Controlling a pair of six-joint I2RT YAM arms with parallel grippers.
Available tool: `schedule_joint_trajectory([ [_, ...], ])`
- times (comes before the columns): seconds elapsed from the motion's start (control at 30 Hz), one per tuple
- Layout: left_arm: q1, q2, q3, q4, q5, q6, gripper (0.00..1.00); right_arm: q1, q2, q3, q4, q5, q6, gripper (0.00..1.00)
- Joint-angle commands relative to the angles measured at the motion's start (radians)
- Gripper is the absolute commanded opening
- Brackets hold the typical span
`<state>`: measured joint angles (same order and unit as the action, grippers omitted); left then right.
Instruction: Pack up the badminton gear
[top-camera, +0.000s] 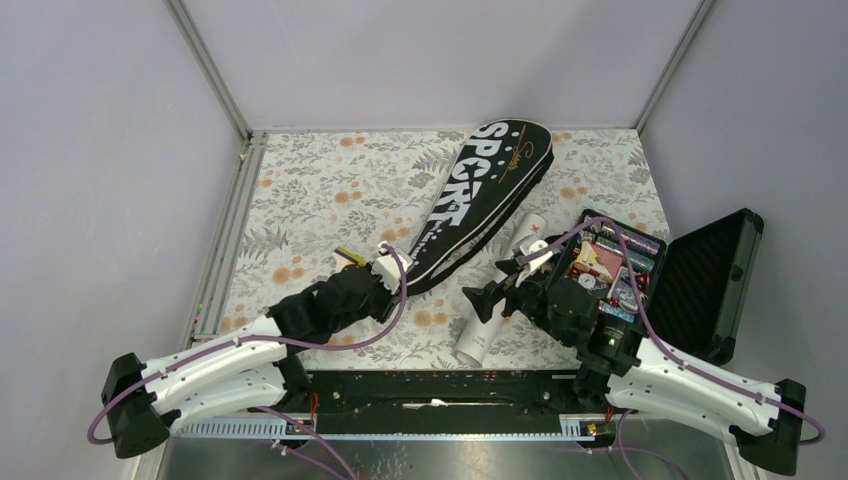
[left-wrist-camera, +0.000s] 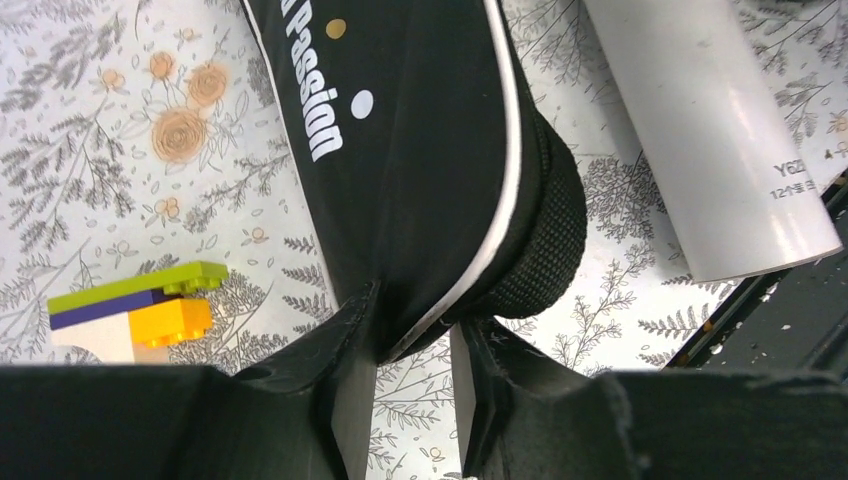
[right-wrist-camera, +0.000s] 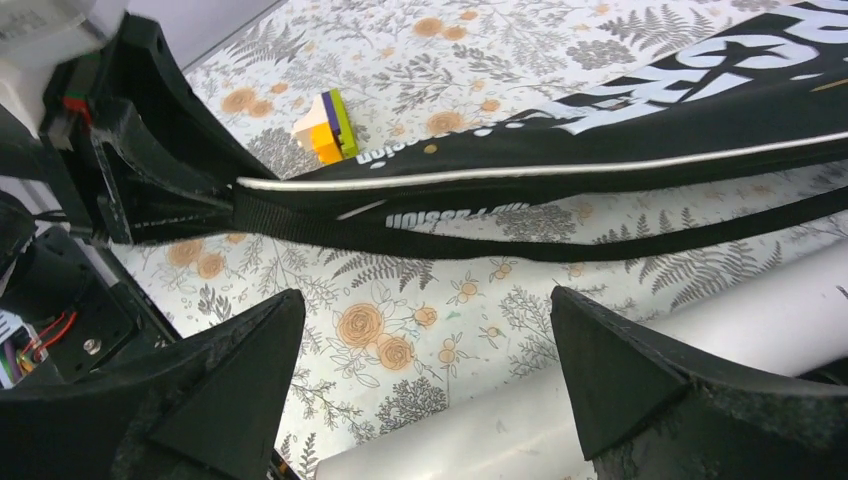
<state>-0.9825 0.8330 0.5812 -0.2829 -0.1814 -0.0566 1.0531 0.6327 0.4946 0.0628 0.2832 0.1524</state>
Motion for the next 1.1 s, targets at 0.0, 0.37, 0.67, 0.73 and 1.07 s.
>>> schedule_joint_trajectory([
  [0.0,0.008,0.004,-0.001,0.063,-0.052,-0.092,0.33,0.001,-0.065,0.008,-0.089,0.121,0.058,0.99],
  [0.37,0.008,-0.050,0.126,-0.135,-0.157,-0.173,0.94,0.001,0.005,0.159,-0.424,0.267,0.242,0.98],
  [0.67,0.008,-0.211,0.270,-0.153,-0.092,-0.163,0.99,0.001,0.015,0.341,-0.581,0.265,0.401,0.98],
  [0.73,0.008,-0.245,0.301,-0.159,-0.119,-0.182,0.99,0.001,0.005,0.376,-0.591,0.253,0.420,0.98],
  [1.07,0.008,-0.429,0.372,-0.218,-0.184,-0.265,0.99,0.001,-0.010,0.503,-0.712,0.338,0.428,0.99],
])
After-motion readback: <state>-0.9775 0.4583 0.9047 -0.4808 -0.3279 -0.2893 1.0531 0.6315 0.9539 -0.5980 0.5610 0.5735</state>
